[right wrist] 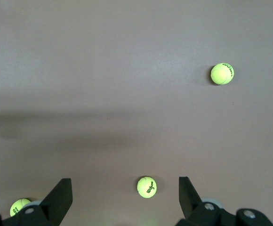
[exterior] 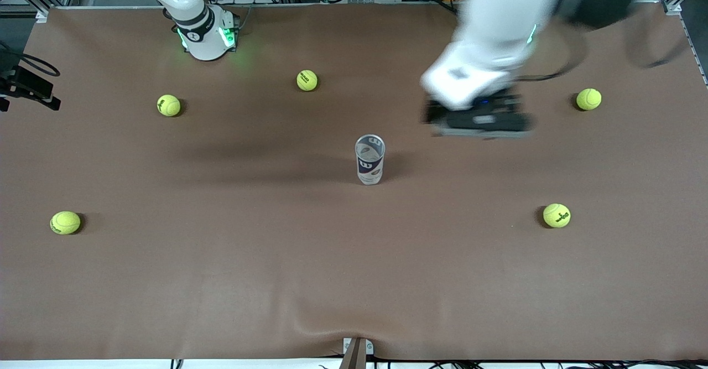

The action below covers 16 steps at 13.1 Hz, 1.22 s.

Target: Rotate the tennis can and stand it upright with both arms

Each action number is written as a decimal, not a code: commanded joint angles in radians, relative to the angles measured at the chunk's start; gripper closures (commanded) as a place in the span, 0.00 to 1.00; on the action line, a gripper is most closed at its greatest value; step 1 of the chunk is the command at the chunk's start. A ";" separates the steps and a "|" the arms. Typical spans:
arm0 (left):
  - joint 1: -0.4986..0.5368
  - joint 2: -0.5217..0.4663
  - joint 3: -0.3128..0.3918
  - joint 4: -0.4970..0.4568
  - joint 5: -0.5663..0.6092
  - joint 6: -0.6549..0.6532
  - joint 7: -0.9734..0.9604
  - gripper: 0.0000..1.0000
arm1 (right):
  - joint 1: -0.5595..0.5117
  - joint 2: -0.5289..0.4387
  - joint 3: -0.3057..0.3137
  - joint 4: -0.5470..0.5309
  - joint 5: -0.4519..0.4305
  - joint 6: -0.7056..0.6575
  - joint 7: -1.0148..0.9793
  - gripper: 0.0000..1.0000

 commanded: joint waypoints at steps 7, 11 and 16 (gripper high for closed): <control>0.403 -0.081 -0.017 -0.082 0.000 -0.102 0.390 0.00 | -0.005 -0.012 0.003 0.002 0.013 -0.012 -0.013 0.00; 0.426 -0.177 -0.028 -0.275 -0.007 0.012 0.421 0.00 | -0.005 -0.010 0.003 0.002 0.013 -0.012 -0.013 0.00; 0.418 -0.194 -0.107 -0.328 -0.080 0.062 0.291 0.00 | -0.003 -0.012 0.003 0.002 0.013 -0.012 -0.015 0.00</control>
